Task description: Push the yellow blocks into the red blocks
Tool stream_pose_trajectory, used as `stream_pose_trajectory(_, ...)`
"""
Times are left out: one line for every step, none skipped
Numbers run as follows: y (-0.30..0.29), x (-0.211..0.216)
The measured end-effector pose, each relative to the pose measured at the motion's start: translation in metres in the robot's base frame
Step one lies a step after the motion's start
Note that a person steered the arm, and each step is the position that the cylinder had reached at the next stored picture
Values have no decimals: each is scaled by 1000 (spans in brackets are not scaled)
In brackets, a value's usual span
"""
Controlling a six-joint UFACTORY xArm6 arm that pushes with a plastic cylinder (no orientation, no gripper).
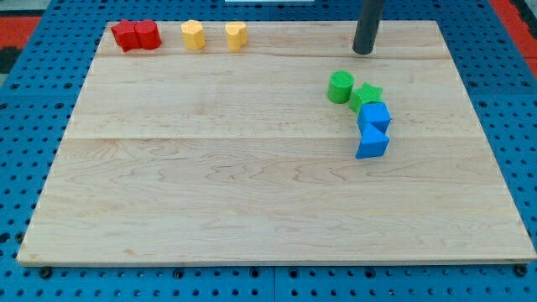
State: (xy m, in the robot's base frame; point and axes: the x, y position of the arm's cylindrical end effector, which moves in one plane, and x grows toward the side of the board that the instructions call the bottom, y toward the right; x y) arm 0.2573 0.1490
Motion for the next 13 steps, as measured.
stream_pose_trajectory(-7,-13)
stream_pose_trajectory(-38,-18)
stream_pose_trajectory(-84,-26)
stream_pose_trajectory(-148,-31)
stream_pose_trajectory(-204,-32)
stream_pose_trajectory(-252,-32)
stream_pose_trajectory(-258,-39)
stream_pose_trajectory(-256,-65)
stream_pose_trajectory(-270,-66)
stream_pose_trajectory(-305,-66)
stream_pose_trajectory(-311,-64)
stream_pose_trajectory(-310,-64)
stream_pose_trajectory(-313,-59)
